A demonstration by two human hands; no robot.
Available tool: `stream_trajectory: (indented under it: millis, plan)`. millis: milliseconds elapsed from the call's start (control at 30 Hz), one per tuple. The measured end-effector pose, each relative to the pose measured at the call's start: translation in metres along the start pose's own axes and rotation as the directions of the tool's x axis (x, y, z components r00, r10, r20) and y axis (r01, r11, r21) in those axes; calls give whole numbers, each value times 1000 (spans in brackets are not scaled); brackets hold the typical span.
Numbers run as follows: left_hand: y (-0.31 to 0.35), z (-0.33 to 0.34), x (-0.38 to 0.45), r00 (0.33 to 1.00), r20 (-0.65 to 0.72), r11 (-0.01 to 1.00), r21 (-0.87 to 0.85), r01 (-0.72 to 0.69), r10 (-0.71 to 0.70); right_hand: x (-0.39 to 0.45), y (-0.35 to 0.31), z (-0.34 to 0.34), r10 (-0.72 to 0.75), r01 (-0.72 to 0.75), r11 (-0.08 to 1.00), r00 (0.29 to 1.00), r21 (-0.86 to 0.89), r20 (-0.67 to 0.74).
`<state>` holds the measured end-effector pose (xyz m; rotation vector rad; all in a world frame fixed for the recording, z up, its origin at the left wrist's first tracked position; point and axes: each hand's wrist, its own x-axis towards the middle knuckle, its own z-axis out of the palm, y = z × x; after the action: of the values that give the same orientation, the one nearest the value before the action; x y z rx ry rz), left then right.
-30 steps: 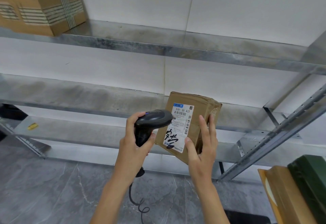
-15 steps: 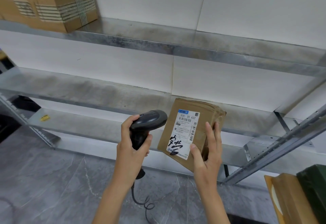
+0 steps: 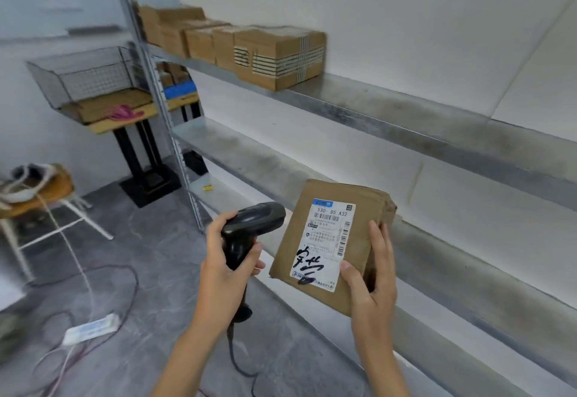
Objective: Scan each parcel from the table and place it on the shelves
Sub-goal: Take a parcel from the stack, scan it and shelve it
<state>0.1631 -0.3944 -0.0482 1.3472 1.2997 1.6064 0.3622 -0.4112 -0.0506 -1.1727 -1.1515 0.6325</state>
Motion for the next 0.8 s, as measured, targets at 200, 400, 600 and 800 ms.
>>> stream_trajectory:
  millis: [200, 400, 600, 800]
  plan:
    - [15, -24, 27, 993, -110, 997, -45, -57, 52, 24, -13, 32, 13, -27, 992, 994, 125, 112]
    - [26, -28, 81, 982, -149, 985, -114, -132, 114, 75, -35, 69, 11, -40, 971, 992, 237, 122]
    - [28, -19, 165, 981, -69, 954, -227, -194, 182, 148, -51, 110, -36, 40, 937, 999, 348, -17]
    - [34, -3, 253, 967, 58, 912, -349, -214, 249, 226, -65, 143, 48, 43, 890, 981, 455, -187]
